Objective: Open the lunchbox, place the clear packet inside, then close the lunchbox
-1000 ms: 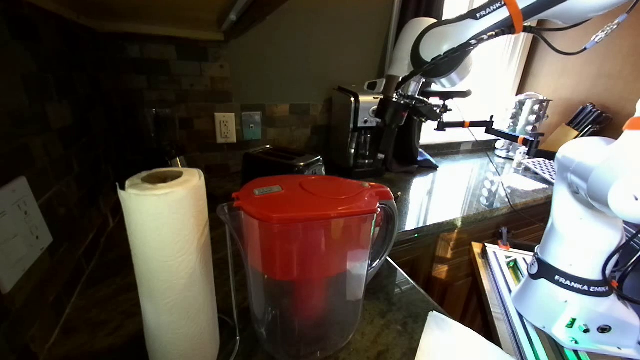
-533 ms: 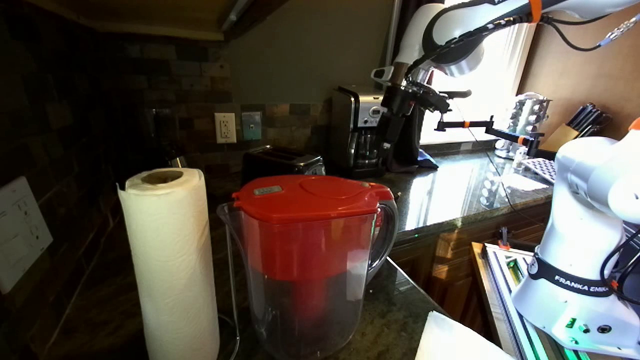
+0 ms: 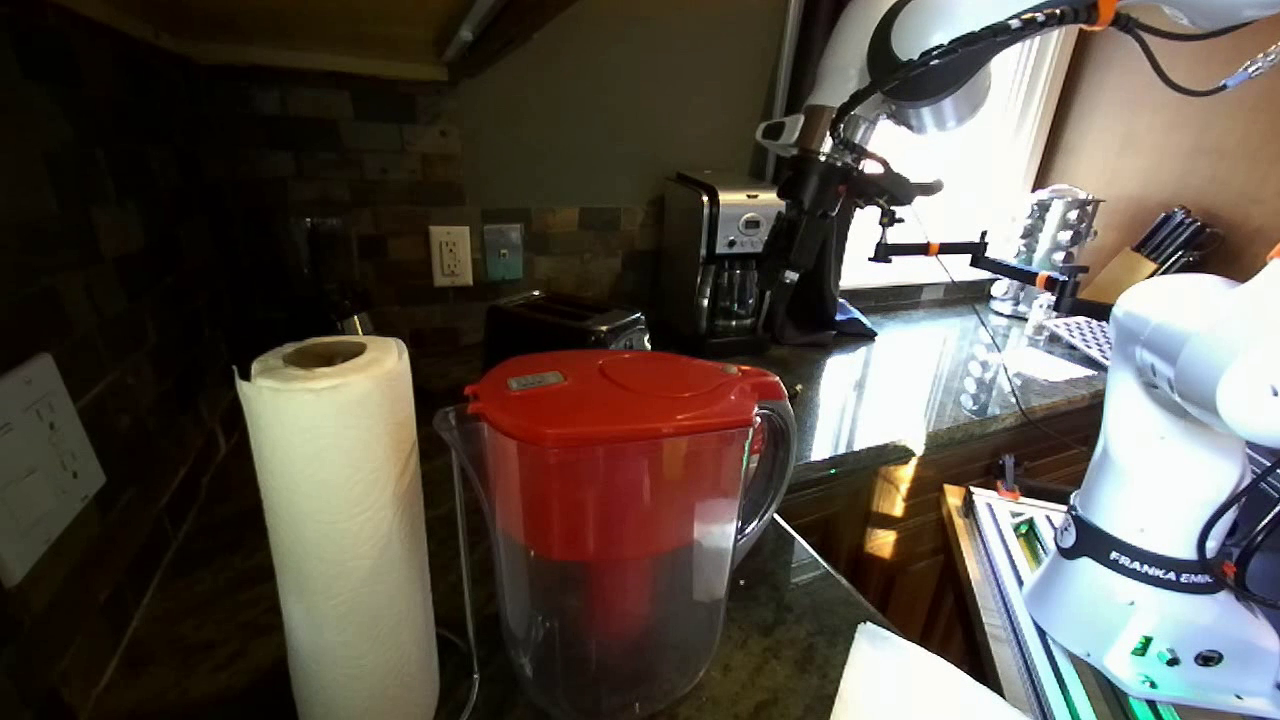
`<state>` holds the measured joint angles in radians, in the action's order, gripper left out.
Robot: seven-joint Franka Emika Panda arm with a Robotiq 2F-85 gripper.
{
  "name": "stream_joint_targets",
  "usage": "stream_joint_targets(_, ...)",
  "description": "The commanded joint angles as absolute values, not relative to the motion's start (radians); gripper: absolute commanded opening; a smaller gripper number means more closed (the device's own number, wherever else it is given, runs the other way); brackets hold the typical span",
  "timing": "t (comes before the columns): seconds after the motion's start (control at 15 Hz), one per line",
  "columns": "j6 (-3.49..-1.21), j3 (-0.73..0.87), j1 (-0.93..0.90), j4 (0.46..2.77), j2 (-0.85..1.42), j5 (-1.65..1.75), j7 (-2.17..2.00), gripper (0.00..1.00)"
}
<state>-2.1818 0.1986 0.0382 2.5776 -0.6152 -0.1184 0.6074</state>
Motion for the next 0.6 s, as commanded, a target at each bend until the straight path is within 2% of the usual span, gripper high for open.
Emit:
stream_joint_targets(0.0,-2.125,0.213,0.023,2.589,-0.668,-0.109,0.584,1.00)
stream_joint_targets(0.53,-2.143,0.216,0.017,2.577,-0.660,-0.104,0.590,1.00)
